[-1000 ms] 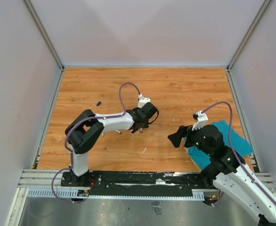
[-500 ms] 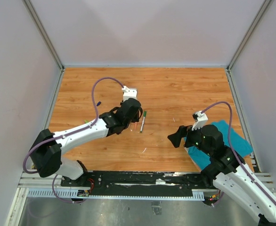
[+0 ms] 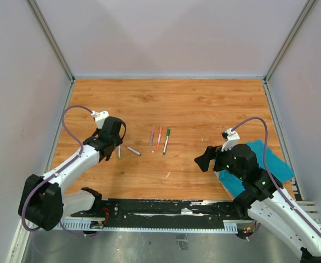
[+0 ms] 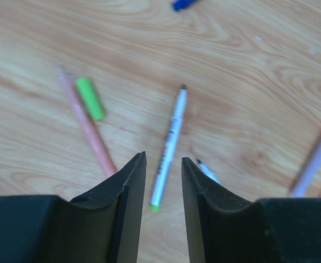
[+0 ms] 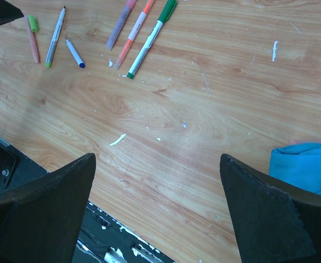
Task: Insert the pens into the pen caps
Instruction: Move the pen cap to the center of the board.
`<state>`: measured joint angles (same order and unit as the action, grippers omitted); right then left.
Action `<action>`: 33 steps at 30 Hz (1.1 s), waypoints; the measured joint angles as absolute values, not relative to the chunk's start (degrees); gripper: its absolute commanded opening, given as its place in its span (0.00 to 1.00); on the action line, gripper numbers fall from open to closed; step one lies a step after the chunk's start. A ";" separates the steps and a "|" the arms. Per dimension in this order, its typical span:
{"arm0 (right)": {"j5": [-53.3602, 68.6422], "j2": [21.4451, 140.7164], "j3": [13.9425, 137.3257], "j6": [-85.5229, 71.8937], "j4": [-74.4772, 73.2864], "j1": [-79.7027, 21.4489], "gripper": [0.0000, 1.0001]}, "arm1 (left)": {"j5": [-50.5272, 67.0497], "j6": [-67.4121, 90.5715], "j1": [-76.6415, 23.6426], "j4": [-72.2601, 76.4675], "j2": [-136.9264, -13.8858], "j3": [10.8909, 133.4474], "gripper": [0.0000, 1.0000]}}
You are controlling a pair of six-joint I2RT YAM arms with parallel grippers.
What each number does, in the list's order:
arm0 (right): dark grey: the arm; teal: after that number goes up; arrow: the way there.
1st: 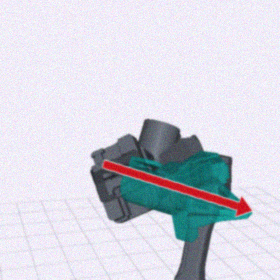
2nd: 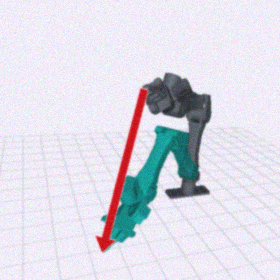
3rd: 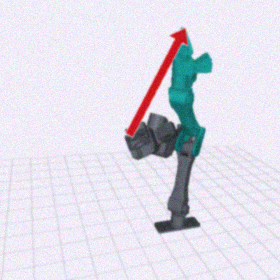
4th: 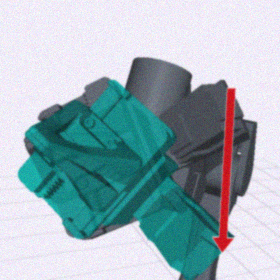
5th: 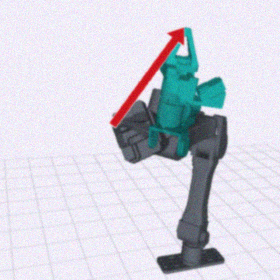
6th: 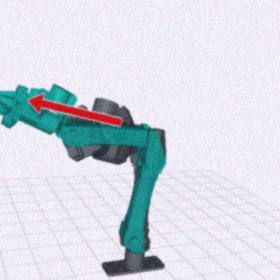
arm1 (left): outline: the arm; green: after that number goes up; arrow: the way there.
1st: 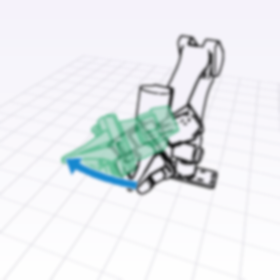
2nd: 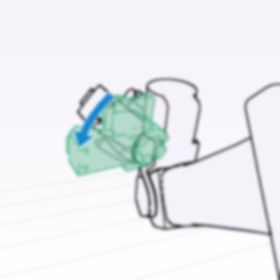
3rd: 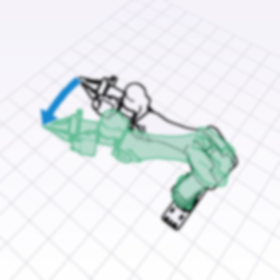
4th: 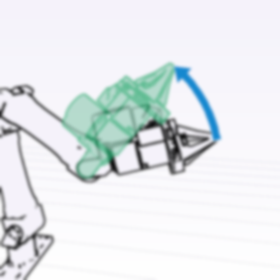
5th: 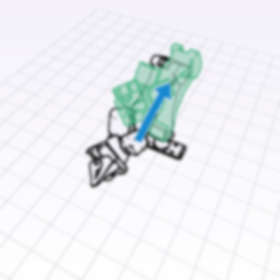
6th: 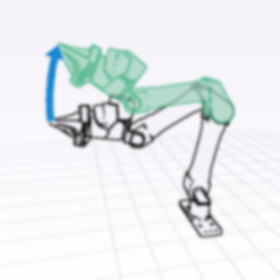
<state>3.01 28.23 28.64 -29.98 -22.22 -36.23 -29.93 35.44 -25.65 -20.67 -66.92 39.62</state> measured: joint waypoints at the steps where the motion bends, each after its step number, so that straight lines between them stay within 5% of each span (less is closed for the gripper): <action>1: 3.01 28.27 28.64 -29.93 -22.22 -36.23 0.94 | -29.89 35.81 -23.79 -20.75 -66.48 38.98 0.38; 12: 3.60 27.53 28.64 -28.38 -24.38 -36.23 0.94 | -29.85 35.73 -11.22 -18.68 -71.18 38.00 0.36; 33: 4.54 26.35 28.64 -27.81 -25.23 -36.23 0.94 | -28.18 31.68 -6.02 -11.42 -80.84 38.46 0.30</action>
